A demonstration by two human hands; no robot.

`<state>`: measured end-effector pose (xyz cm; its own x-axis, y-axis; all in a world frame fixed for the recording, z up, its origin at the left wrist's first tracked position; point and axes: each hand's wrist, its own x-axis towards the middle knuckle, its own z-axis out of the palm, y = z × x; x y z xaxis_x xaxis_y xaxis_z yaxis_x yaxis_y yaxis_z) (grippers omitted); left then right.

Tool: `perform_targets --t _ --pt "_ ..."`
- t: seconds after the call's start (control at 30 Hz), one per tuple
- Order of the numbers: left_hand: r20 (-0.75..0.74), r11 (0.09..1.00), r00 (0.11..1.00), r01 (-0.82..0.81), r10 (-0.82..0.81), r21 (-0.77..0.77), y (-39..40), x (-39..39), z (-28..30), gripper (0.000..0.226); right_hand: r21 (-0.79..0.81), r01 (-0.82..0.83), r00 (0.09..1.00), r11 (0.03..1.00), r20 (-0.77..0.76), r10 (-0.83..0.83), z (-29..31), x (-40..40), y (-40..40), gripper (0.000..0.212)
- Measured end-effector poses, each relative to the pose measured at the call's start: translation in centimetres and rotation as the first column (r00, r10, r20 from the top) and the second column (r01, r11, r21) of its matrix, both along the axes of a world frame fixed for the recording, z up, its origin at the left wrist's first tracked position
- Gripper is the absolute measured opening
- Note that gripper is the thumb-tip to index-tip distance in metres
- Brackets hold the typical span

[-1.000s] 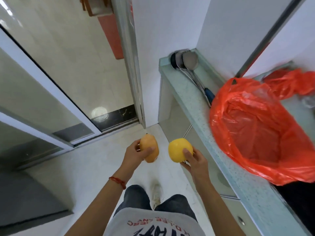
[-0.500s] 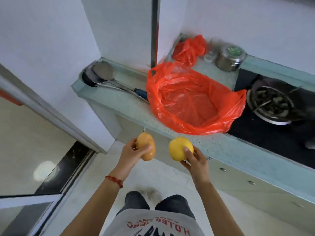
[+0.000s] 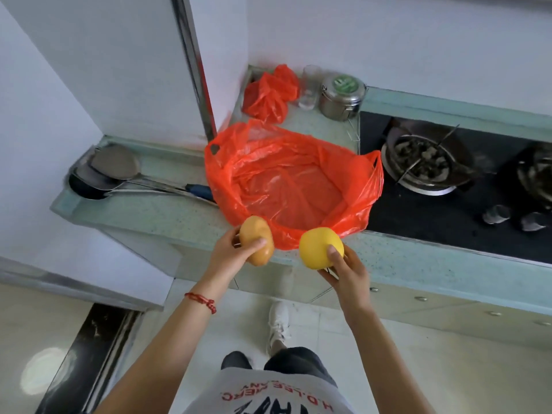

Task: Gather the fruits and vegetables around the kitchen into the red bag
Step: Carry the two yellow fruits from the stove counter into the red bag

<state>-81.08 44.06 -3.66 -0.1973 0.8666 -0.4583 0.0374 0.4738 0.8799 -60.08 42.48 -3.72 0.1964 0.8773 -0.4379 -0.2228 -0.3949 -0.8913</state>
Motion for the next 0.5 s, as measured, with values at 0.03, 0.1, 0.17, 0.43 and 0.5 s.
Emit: perform_targets --t 0.03,0.1,0.17,0.43,0.5 --pt "-0.001 1.0 1.0 0.003 -0.003 0.004 1.0 0.1 0.0 0.074 0.008 -0.004 1.0 1.0 0.005 0.004 0.0 0.1 1.1 0.024" --pt "0.007 1.0 1.0 0.004 -0.004 0.021 3.2 0.3 0.0 0.073 0.029 -0.018 1.0 0.999 0.016 0.017 0.0 0.2 3.3 0.03" --pt "-0.003 1.0 1.0 -0.002 0.002 0.025 5.4 0.5 0.0 0.074 0.04 -0.039 0.999 0.998 0.019 0.038 -0.1 0.5 5.7 0.038" --pt "0.001 1.0 1.0 -0.021 0.021 -0.006 13.3 1.3 -0.8 0.055 0.005 -0.078 0.995 0.997 0.061 0.077 -0.6 0.3 14.1 0.046" --pt "-0.015 0.999 1.0 -0.007 0.007 -0.034 14.7 1.6 -1.3 0.05 -0.02 -0.063 0.992 0.998 0.112 0.065 -1.2 0.2 15.6 0.05"
